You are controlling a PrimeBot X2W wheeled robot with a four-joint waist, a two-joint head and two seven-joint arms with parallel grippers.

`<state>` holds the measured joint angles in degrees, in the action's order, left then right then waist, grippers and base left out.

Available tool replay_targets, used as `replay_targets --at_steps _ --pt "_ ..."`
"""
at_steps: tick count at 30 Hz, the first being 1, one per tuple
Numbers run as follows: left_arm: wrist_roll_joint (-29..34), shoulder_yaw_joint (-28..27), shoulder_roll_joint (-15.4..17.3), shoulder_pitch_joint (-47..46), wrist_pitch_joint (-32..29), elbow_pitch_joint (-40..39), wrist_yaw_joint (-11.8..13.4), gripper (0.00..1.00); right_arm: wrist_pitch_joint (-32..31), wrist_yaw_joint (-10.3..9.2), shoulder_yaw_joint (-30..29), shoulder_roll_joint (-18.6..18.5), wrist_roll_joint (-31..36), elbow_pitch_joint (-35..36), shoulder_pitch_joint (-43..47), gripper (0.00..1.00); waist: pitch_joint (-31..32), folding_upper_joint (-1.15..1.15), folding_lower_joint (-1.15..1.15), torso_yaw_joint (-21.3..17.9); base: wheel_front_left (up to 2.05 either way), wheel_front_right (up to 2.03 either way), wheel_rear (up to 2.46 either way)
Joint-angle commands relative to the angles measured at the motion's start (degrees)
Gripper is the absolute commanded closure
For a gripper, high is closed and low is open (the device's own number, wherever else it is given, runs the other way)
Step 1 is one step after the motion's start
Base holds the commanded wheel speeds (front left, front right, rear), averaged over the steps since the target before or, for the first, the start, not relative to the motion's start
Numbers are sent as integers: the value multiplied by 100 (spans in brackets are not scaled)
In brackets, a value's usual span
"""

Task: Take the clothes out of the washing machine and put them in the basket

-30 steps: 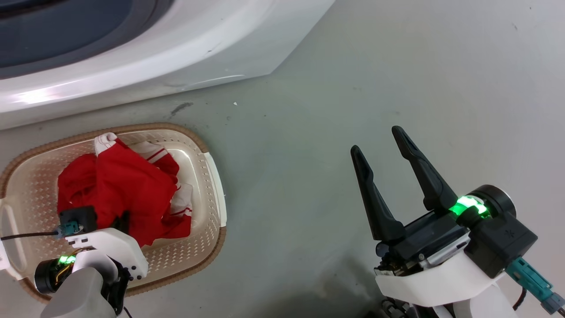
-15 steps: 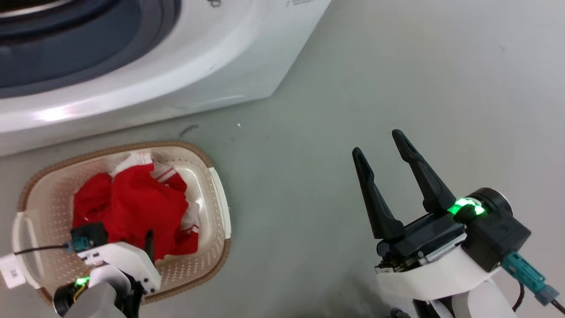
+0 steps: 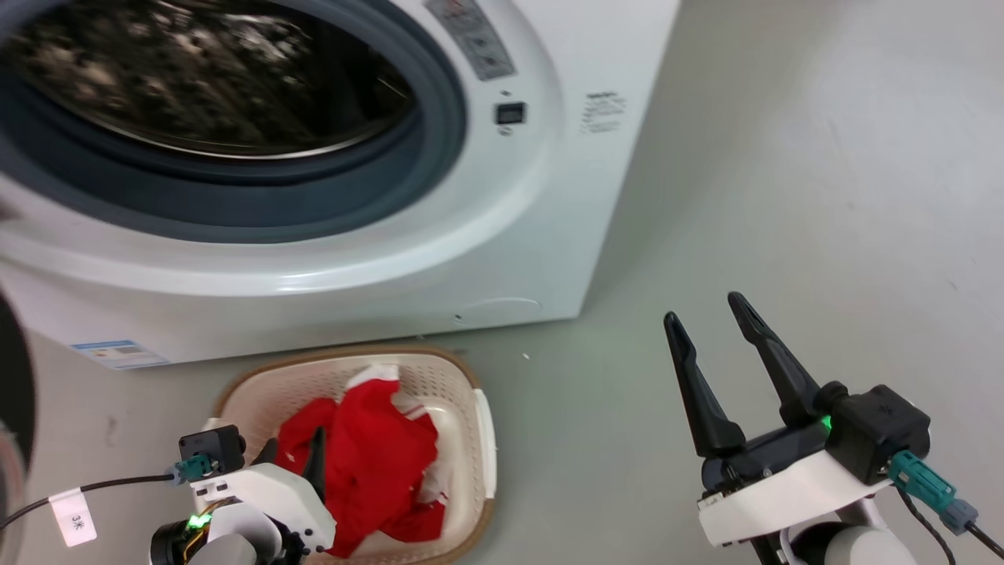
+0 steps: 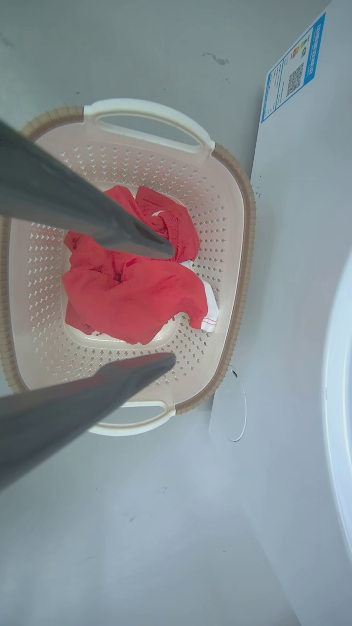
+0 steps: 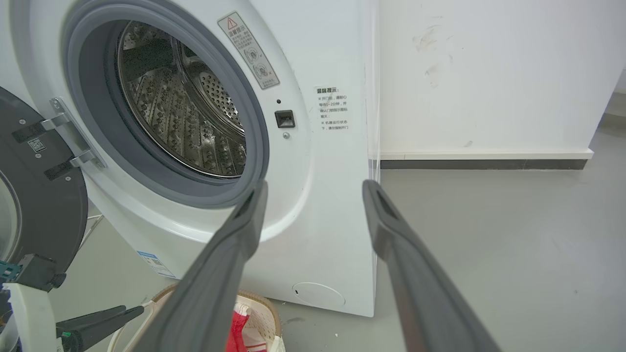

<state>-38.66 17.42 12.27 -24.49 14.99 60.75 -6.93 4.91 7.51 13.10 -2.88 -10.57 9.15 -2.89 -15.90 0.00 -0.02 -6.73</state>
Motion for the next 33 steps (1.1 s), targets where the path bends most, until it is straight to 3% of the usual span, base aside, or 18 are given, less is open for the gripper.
replay_targets --at_steps 1,10,18,26,33 --pt "42 -34 -6 125 23 -65 27 0 -1 -4 -7 2 21 -1 63 0 414 0 2 418 0 0 0" --pt "1015 -746 -158 839 20 -2337 459 0 -211 -4 -364 3 49 -21 457 0 1043 0 2 965 0 0 0" --pt "1866 -1184 -273 1320 20 -4214 684 0 -178 -4 -725 3 100 -79 678 0 1386 0 2 1244 0 0 0" --pt "2467 -1136 -53 1743 2 -5262 842 0 -166 -4 -1090 3 295 -110 908 0 1638 0 2 1317 0 0 0" --pt "2501 -1035 110 2105 -542 -5818 885 0 -180 -5 -1292 -1 327 -96 1110 0 1764 0 2 1300 0 0 0"
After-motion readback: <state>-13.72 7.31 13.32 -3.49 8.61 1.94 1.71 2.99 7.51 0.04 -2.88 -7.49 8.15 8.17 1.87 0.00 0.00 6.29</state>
